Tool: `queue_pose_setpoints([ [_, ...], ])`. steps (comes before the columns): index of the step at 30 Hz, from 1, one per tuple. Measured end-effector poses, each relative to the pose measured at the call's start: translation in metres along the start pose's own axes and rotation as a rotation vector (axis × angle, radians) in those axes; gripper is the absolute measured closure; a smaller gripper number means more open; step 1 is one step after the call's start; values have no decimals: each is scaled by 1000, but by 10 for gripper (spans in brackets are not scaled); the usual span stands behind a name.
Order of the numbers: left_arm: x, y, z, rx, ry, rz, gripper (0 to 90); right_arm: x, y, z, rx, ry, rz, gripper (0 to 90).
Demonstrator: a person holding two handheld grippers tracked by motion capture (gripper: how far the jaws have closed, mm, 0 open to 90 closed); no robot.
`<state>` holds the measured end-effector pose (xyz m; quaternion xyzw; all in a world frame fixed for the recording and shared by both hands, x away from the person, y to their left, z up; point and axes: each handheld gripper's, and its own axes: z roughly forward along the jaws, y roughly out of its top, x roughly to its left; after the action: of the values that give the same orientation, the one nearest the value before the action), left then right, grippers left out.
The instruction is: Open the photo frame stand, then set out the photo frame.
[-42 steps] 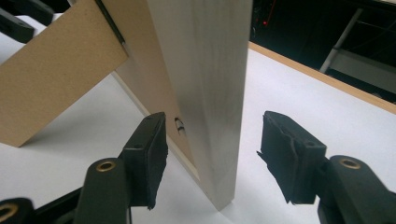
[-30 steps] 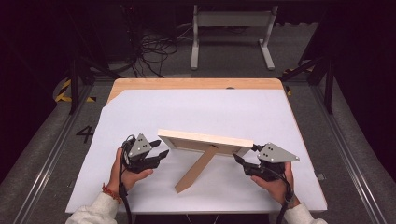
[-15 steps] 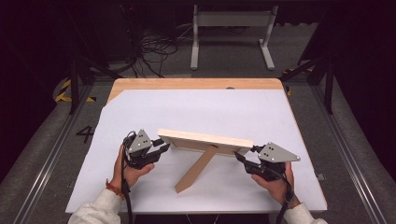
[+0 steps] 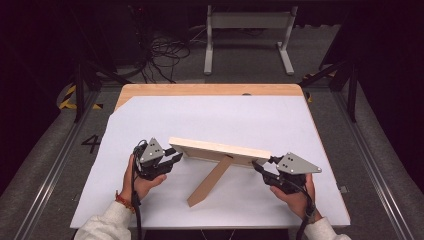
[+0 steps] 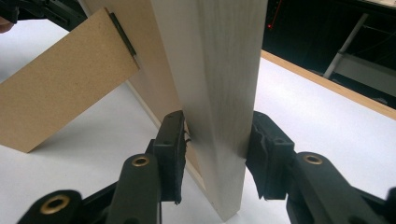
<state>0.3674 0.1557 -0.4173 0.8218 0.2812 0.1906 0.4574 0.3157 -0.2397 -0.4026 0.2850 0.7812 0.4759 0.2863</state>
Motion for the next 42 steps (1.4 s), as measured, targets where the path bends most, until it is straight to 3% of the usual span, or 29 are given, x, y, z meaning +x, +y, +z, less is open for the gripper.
queue_pose_setpoints([
  [22,0,1,4,8,17,6,683,1,0,0,0,-5,-1,601],
  [42,9,9,23,11,10,-2,679,8,-3,-10,2,-2,-8,621],
])
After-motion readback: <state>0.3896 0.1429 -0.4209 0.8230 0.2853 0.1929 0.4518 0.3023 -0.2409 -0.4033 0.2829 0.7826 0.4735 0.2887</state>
